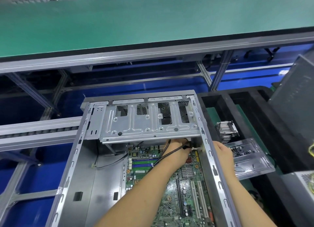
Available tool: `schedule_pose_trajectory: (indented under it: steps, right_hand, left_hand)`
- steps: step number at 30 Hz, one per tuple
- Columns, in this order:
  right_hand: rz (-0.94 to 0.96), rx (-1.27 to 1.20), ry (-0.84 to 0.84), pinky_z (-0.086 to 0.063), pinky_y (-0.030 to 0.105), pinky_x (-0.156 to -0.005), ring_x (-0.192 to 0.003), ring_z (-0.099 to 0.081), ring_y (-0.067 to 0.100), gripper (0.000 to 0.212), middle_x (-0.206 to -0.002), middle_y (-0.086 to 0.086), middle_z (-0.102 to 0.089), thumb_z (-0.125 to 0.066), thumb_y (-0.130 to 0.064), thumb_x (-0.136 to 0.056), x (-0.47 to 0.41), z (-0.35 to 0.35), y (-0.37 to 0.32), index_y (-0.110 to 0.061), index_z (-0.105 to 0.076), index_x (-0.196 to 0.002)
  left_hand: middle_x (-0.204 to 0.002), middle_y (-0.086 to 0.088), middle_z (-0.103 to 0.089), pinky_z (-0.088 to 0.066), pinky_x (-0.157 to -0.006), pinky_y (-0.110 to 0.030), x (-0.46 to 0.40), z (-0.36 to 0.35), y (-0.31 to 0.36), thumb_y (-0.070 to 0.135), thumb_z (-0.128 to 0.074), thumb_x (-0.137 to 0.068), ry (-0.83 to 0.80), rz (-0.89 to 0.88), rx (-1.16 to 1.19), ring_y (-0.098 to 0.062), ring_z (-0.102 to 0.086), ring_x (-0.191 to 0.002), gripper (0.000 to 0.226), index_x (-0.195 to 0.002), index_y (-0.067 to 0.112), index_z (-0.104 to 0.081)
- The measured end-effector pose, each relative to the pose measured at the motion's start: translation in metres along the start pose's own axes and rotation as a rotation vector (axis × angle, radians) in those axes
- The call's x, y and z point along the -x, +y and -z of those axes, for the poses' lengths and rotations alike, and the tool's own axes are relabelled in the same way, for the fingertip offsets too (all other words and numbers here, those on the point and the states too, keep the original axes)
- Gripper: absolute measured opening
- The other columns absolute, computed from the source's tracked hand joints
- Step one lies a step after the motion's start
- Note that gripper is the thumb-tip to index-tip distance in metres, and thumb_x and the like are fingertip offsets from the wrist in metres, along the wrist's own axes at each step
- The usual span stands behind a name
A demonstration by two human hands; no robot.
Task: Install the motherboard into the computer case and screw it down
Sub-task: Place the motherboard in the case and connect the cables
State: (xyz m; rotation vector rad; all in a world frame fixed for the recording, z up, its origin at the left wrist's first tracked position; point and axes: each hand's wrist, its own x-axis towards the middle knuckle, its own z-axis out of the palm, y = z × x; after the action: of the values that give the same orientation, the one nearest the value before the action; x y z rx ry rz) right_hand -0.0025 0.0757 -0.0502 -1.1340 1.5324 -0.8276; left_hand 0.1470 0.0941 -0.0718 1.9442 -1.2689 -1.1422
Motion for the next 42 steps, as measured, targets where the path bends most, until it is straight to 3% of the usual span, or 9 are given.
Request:
schedule_pose_trajectory:
  steps: [6,12,15,18,20,23,26,35,42]
  right_hand:
    - [-0.012,-0.028,0.013,-0.034,0.021,-0.047,-0.057,-0.04,0.017,0.026,-0.061,0.01,-0.05,-0.053,-0.004,-0.099,0.0,-0.001,0.001,0.02,-0.06,-0.091]
    - [-0.03,-0.025,0.026,-0.034,0.015,-0.041,-0.04,-0.038,0.003,0.024,-0.046,-0.006,-0.05,-0.056,-0.004,-0.098,-0.004,-0.002,0.007,0.01,-0.065,-0.081]
    - [-0.028,-0.028,0.023,-0.034,0.024,-0.048,-0.043,-0.038,0.007,0.026,-0.046,-0.005,-0.049,-0.056,-0.004,-0.098,-0.005,-0.002,0.008,0.005,-0.063,-0.074]
    - [-0.017,-0.054,-0.005,-0.028,0.029,-0.054,-0.052,-0.033,0.016,0.03,-0.05,0.0,-0.041,-0.055,-0.003,-0.099,-0.005,-0.003,0.01,-0.005,-0.058,-0.069]
    - [-0.007,-0.061,-0.008,-0.027,0.03,-0.056,-0.056,-0.032,0.018,0.028,-0.051,0.0,-0.04,-0.055,-0.003,-0.099,-0.006,-0.003,0.011,-0.009,-0.059,-0.071]
    - [-0.016,-0.074,0.0,-0.028,0.028,-0.055,-0.053,-0.033,0.016,0.032,-0.048,-0.004,-0.043,-0.056,-0.003,-0.098,-0.007,-0.002,0.013,-0.008,-0.059,-0.067]
    - [-0.038,-0.064,-0.012,-0.031,0.03,-0.056,-0.051,-0.036,0.016,0.052,-0.044,-0.01,-0.047,-0.055,-0.003,-0.098,-0.008,-0.002,0.014,-0.022,-0.061,-0.05]
    - [-0.016,-0.077,0.004,-0.026,0.029,-0.057,-0.055,-0.031,0.017,0.031,-0.048,-0.005,-0.04,-0.053,-0.002,-0.099,-0.006,-0.002,0.011,-0.008,-0.056,-0.069]
    - [-0.034,-0.08,0.006,-0.027,0.03,-0.059,-0.056,-0.031,0.018,0.038,-0.047,-0.006,-0.04,-0.053,-0.002,-0.098,-0.004,-0.002,0.011,-0.01,-0.05,-0.062]
  left_hand:
    - [-0.06,0.0,-0.053,-0.033,-0.036,-0.017,-0.003,-0.003,0.004,0.017,-0.058,-0.094,-0.013,0.052,0.046,-0.012,-0.044,-0.044,0.01,-0.092,0.016,-0.068]
    - [-0.063,0.004,-0.051,-0.035,-0.047,-0.022,-0.005,-0.001,0.006,0.015,-0.054,-0.092,0.019,-0.044,0.006,-0.021,-0.046,-0.057,0.013,-0.088,0.02,-0.066]
    - [-0.06,0.006,-0.051,-0.041,-0.057,-0.028,-0.003,-0.004,0.004,0.013,-0.053,-0.09,0.07,-0.096,-0.027,-0.021,-0.049,-0.059,0.018,-0.078,0.018,-0.066]
    - [-0.082,-0.005,-0.064,-0.054,-0.074,-0.041,-0.003,-0.008,0.005,0.012,-0.052,-0.09,0.065,-0.081,-0.034,-0.033,-0.059,-0.083,0.02,-0.09,0.021,-0.07]
    - [-0.104,-0.009,-0.066,-0.051,-0.093,-0.047,-0.005,-0.009,0.006,0.013,-0.052,-0.09,0.068,-0.045,-0.008,-0.036,-0.058,-0.104,0.02,-0.096,0.022,-0.069]
    - [-0.114,-0.006,-0.066,-0.045,-0.102,-0.043,-0.009,-0.011,0.005,0.015,-0.055,-0.091,0.106,-0.036,0.023,-0.031,-0.055,-0.115,0.016,-0.098,0.023,-0.067]
    - [-0.122,0.001,-0.065,-0.042,-0.107,-0.041,-0.013,-0.012,0.004,0.013,-0.055,-0.09,0.089,-0.041,0.033,-0.025,-0.052,-0.122,0.029,-0.111,0.026,-0.07]
    - [-0.105,0.002,-0.072,-0.049,-0.099,-0.036,-0.011,-0.008,0.007,0.006,-0.057,-0.087,0.057,-0.072,0.111,-0.018,-0.061,-0.111,0.024,-0.1,0.018,-0.073]
    - [-0.11,0.003,-0.068,-0.05,-0.098,-0.04,-0.009,-0.007,0.009,0.011,-0.058,-0.088,0.064,-0.082,0.044,-0.023,-0.058,-0.11,0.025,-0.105,0.024,-0.071]
